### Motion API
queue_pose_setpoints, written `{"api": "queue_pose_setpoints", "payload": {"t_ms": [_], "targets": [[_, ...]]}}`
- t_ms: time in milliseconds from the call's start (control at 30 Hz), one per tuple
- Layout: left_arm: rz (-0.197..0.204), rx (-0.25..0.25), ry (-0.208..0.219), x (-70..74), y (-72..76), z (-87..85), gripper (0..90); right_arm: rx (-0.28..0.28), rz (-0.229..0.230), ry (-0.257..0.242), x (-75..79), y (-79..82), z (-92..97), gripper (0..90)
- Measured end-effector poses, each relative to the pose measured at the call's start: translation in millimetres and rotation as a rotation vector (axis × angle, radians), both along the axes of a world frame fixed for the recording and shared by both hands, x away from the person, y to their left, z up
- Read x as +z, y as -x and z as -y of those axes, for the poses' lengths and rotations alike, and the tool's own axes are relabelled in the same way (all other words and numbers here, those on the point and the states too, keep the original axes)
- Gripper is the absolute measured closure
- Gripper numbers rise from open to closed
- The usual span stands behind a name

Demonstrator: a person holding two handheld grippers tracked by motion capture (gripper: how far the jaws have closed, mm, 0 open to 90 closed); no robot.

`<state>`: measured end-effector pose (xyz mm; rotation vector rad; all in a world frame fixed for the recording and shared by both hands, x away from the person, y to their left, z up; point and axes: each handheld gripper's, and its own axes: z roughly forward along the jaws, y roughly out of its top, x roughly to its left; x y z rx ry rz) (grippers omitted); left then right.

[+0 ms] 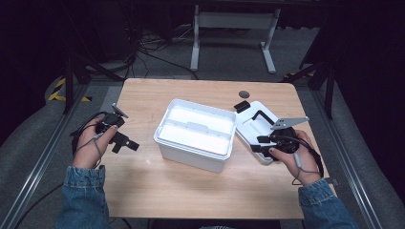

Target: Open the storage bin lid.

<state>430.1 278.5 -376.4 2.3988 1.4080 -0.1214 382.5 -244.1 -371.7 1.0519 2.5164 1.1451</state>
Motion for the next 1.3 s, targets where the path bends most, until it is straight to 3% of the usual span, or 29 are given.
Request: {"api": "queue_pose_setpoints", "payload": {"t_ms": [133,433,767,1133,1300], "targets": [[0.000,0.009,-0.001,-0.8,0.3,1.7,18.3,0.018,-0.006,0.010,-7.7,9.4,-1.4,51.4],[-0.007,-0.004,-0.018,-1.9,-1.0,5.1,18.3,0.047,0.017,-0.032,-20.9,31.7,-7.2,50.8],[-0.006,-0.007,-0.017,-2.4,-1.4,5.2,18.2,0.071,-0.013,-0.006,-36.9,38.7,-16.5,50.6],[0.013,-0.076,-0.019,-2.6,2.7,7.3,18.0,0.114,-0.028,0.025,-63.9,37.2,-35.0,48.9],[0.020,-0.124,0.005,-3.0,6.3,8.4,18.0,0.122,-0.021,0.022,-73.4,37.0,-40.1,48.9]]}}
